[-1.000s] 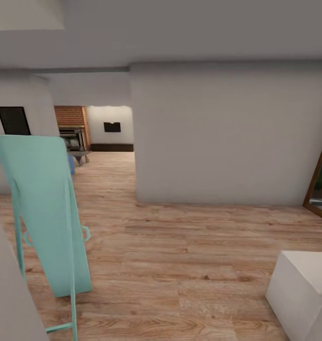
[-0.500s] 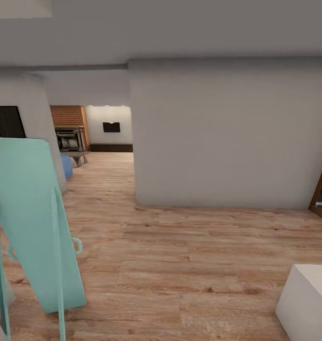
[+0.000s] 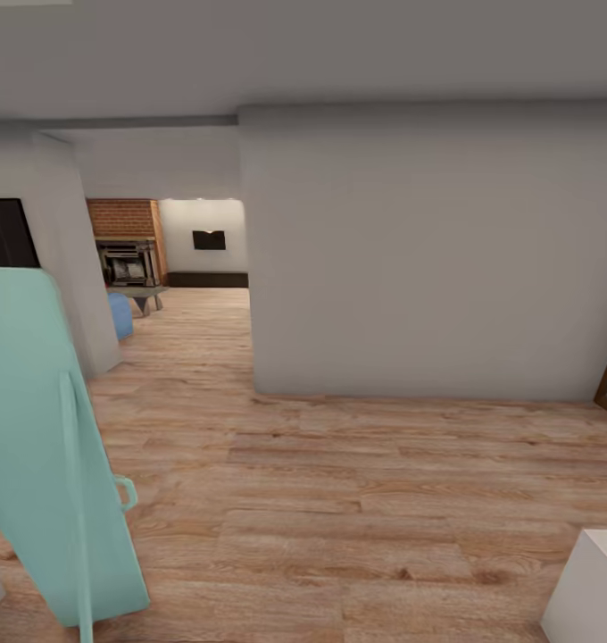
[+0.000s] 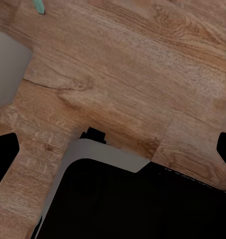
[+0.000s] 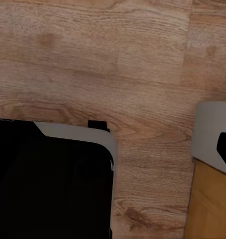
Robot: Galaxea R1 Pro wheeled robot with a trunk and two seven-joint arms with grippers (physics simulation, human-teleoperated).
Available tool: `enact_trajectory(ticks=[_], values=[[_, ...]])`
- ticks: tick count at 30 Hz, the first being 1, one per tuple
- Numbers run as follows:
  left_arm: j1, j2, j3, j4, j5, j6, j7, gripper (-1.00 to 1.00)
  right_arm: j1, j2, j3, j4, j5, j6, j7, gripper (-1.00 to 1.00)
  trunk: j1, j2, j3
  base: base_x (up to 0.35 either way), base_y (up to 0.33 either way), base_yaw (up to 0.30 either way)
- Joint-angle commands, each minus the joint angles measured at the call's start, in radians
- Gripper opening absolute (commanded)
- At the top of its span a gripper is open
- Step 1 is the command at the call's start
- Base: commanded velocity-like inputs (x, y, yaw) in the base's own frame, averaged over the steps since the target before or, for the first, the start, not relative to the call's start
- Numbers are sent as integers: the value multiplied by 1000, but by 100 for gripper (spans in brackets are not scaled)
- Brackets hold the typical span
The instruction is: Move the two storage containers from the living room to the garage. In the garage, place one container on the floor and stack the other container on top of it (either order is fine).
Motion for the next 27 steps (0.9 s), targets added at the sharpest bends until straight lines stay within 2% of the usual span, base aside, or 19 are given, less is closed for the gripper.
enact_trajectory(ticks=[1,27], values=[[-1,0,5,1,0,-3,1,100,-1,1,8,3,-8,-5,-1,100,1,-1,-2,323,0,0],[-1,0,5,1,-3,-2,1,100,-1,1,8,3,-8,-5,-1,100,1,-1,-2,322,0,0]])
